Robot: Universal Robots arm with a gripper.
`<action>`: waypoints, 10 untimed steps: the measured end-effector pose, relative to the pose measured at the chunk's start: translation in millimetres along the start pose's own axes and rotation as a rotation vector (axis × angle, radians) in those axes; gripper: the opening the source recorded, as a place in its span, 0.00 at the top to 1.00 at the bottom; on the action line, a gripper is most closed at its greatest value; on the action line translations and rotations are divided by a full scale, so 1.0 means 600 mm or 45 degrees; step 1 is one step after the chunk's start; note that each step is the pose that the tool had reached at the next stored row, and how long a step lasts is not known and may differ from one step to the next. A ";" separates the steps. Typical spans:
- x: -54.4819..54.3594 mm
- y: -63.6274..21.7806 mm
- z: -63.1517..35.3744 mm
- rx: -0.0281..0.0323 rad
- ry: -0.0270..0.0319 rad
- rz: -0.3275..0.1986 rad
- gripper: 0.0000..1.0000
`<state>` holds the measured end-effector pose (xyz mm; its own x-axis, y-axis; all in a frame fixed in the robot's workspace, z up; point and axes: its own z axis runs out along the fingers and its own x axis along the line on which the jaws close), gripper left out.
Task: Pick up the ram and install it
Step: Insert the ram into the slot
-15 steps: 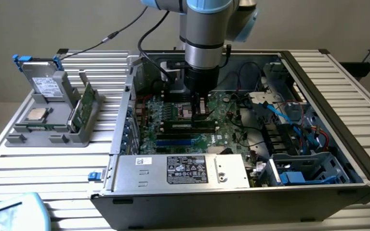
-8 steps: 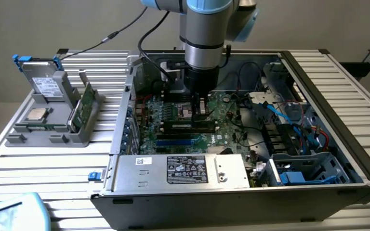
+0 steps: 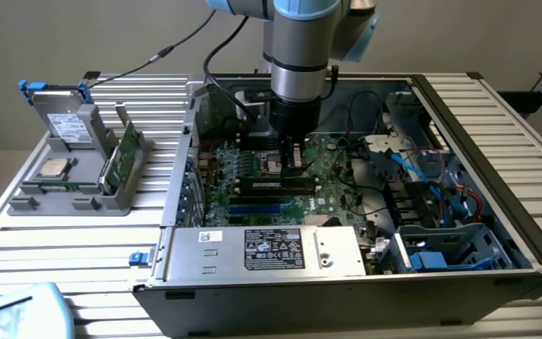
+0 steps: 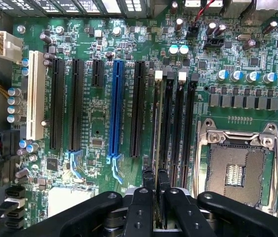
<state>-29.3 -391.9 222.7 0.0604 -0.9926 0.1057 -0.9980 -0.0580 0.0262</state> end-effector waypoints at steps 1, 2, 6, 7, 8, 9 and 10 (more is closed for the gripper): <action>0.000 0.000 0.000 0.0003 0.0008 -0.003 0.86; 0.000 0.000 0.000 0.0005 0.0019 -0.005 0.86; -0.001 0.000 0.000 0.0004 0.0074 -0.008 0.86; -0.001 0.000 0.000 0.0003 0.0088 -0.008 0.86; -0.001 0.000 0.000 0.0003 0.0098 -0.009 0.86; -0.002 0.000 0.000 0.0003 0.0102 -0.009 0.86; -0.002 0.000 0.001 0.0003 0.0107 -0.009 0.86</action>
<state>-29.3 -390.6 222.2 0.0677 -0.9912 0.1139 -0.9975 -0.0651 0.0267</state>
